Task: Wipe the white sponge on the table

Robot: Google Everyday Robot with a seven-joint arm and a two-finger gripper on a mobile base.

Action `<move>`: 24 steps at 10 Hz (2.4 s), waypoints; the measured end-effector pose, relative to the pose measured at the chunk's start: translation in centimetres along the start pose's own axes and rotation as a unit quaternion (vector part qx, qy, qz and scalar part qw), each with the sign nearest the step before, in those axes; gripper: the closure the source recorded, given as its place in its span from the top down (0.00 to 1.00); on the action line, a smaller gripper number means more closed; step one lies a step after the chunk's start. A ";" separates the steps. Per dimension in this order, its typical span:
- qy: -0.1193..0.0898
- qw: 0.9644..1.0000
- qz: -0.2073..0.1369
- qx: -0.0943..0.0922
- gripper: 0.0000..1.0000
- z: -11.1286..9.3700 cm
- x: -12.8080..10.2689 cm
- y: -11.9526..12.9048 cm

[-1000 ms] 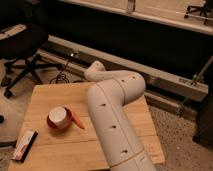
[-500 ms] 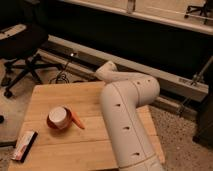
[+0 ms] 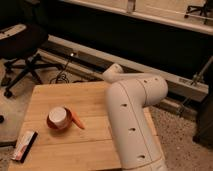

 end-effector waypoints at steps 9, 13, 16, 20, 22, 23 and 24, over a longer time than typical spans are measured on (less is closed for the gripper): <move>-0.059 0.998 -0.012 -0.016 0.20 -2.9 -1.8 -6.4; -0.007 1.000 -0.012 0.013 0.20 -4.9 1.6 -9.3; 0.066 0.997 -0.006 0.050 0.20 -6.4 4.9 -10.6; 0.131 0.988 -0.047 0.060 0.20 -8.7 10.2 -9.8; 0.151 0.984 -0.070 0.057 0.20 -9.8 12.6 -9.4; 0.161 0.982 -0.089 0.053 0.20 -10.5 14.2 -9.1; 0.165 0.980 -0.101 0.050 0.20 -10.9 15.2 -8.9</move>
